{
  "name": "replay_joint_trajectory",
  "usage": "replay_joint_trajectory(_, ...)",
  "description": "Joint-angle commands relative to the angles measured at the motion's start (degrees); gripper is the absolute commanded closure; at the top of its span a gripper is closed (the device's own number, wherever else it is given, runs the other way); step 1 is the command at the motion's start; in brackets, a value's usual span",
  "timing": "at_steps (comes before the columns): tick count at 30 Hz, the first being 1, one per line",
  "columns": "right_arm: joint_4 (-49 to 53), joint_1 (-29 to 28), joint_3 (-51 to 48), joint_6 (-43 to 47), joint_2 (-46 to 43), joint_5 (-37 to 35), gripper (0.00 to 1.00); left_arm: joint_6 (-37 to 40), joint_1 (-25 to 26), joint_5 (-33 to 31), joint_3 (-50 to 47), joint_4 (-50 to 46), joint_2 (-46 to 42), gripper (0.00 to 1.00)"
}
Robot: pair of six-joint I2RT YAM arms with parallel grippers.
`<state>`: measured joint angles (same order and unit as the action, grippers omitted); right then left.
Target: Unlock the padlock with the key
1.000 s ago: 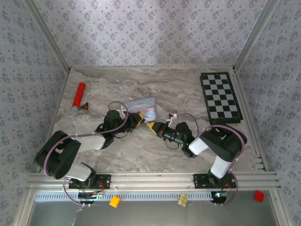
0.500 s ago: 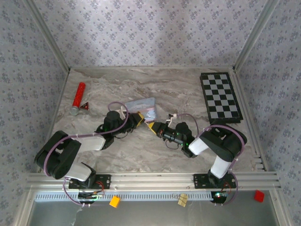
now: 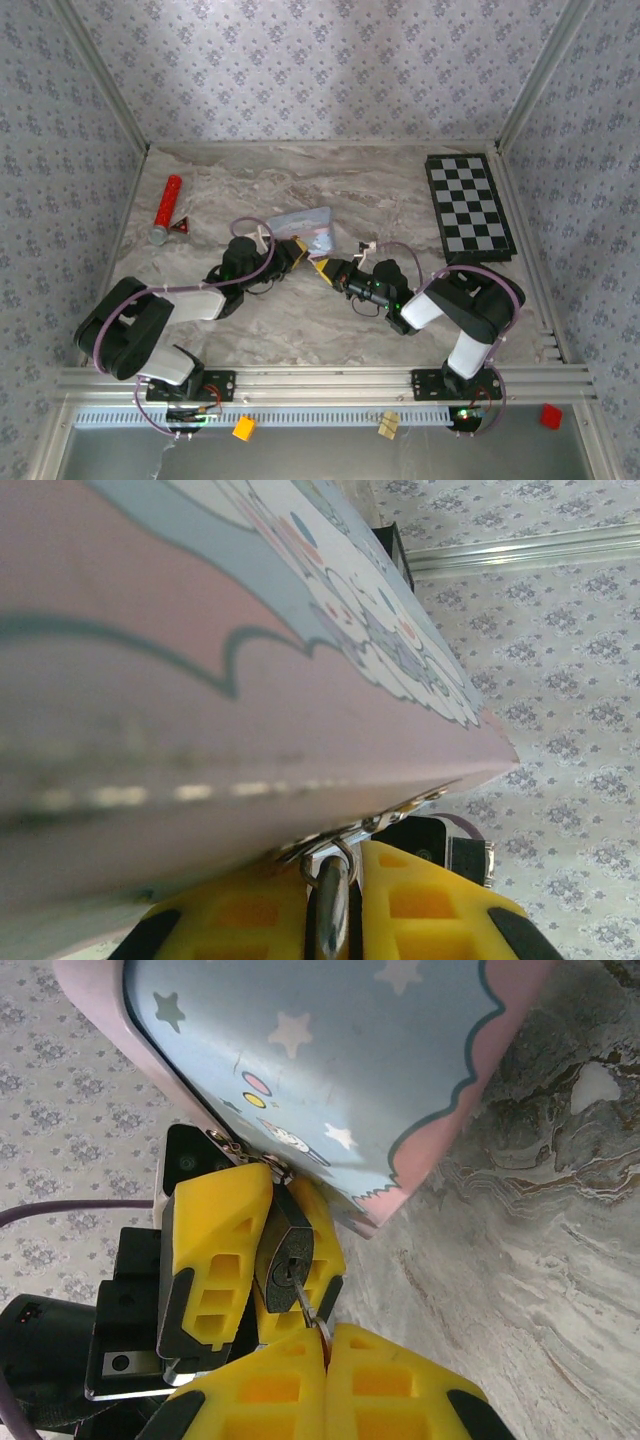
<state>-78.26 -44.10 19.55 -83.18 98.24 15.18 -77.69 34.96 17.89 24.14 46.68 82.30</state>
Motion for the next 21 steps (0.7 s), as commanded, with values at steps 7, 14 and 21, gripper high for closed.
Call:
replay_joint_trajectory(7,-1.6,0.3,1.0,-2.3,-3.3,-5.5,1.00,0.5,3.0,1.2,-0.8,8.3,-1.2,1.00)
replay_joint_trajectory(14,-1.6,-2.2,2.4,-2.4,-1.9,-6.8,1.00,1.2,4.0,-1.2,0.1,7.5,-1.9,1.00)
replay_joint_trajectory(21,-1.6,-4.0,3.7,-2.1,-0.8,-6.6,1.00,1.7,4.4,-1.9,1.0,7.0,-1.9,1.00)
